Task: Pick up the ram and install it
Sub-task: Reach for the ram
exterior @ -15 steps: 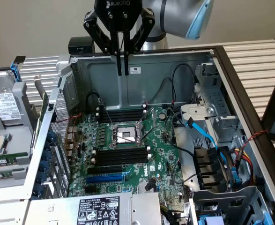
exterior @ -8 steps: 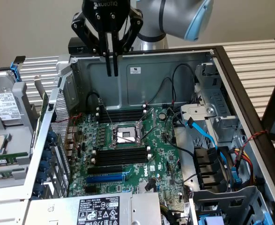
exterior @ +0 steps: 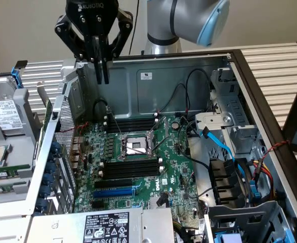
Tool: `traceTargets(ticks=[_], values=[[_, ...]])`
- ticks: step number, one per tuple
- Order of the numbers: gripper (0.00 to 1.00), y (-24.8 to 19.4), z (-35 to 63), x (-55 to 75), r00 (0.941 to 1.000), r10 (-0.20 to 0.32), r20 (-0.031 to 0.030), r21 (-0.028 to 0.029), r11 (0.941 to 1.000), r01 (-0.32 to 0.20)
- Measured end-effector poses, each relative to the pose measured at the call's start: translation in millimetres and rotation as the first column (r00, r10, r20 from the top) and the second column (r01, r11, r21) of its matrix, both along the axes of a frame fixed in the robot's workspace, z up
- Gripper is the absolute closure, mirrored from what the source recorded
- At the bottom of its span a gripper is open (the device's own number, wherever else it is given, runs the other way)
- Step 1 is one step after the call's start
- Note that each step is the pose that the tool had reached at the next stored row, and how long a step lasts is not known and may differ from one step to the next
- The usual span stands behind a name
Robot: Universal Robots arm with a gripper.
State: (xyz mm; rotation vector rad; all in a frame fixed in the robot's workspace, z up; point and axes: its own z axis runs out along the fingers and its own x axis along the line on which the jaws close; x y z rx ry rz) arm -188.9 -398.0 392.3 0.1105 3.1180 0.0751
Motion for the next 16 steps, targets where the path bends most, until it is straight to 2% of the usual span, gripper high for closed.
traceTargets(ticks=[8, 16], values=[[0.78, 0.0, -0.1, -35.7, 1.0, 0.0, 0.0, -0.0001, 1.0, 0.0], [0.78, 0.0, -0.9, -60.9, 1.0, 0.0, 0.0, -0.0001, 1.0, 0.0]])
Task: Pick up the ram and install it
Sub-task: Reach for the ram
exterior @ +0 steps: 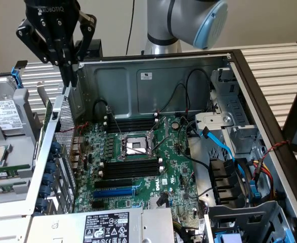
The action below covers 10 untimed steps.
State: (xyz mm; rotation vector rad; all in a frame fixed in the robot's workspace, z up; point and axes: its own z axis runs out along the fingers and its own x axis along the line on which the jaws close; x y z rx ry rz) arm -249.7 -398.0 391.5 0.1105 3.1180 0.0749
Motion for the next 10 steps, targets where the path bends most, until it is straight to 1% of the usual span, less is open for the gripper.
traceTargets(ticks=[10], values=[[0.78, 0.0, -1.5, -37.9, 1.0, 0.0, 0.0, 0.0, 1.0, 0.0]])
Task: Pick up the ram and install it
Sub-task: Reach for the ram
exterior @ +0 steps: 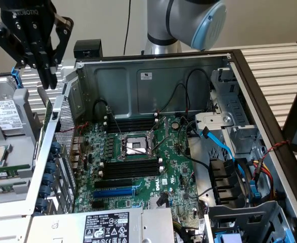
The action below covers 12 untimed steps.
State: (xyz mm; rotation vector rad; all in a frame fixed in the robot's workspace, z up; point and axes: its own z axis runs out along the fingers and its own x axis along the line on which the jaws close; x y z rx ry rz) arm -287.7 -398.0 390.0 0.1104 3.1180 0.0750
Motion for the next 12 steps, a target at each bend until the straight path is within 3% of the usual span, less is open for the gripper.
traceTargets(ticks=[12], values=[[0.78, 0.0, -1.9, -51.0, 1.0, 0.0, 0.0, 0.0, 1.0, 0.0]])
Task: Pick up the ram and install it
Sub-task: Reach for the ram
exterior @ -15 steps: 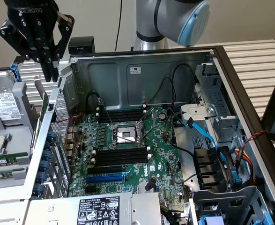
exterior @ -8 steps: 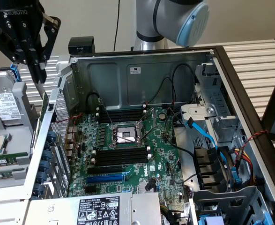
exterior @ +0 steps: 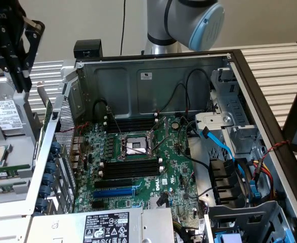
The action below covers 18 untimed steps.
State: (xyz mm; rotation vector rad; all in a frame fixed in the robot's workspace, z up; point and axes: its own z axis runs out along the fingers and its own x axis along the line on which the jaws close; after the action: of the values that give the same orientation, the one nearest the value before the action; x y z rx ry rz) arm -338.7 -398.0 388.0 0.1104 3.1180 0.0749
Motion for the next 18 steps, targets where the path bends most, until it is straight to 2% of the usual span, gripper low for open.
traceTargets(ticks=[11, 18], values=[[0.78, 0.1, -6.1, -49.8, 1.0, 0.0, 0.0, 0.0, 1.0, 0.0], [0.78, 1.6, -14.5, -81.9, 1.0, 0.0, 0.0, -0.0007, 1.0, 0.0]])
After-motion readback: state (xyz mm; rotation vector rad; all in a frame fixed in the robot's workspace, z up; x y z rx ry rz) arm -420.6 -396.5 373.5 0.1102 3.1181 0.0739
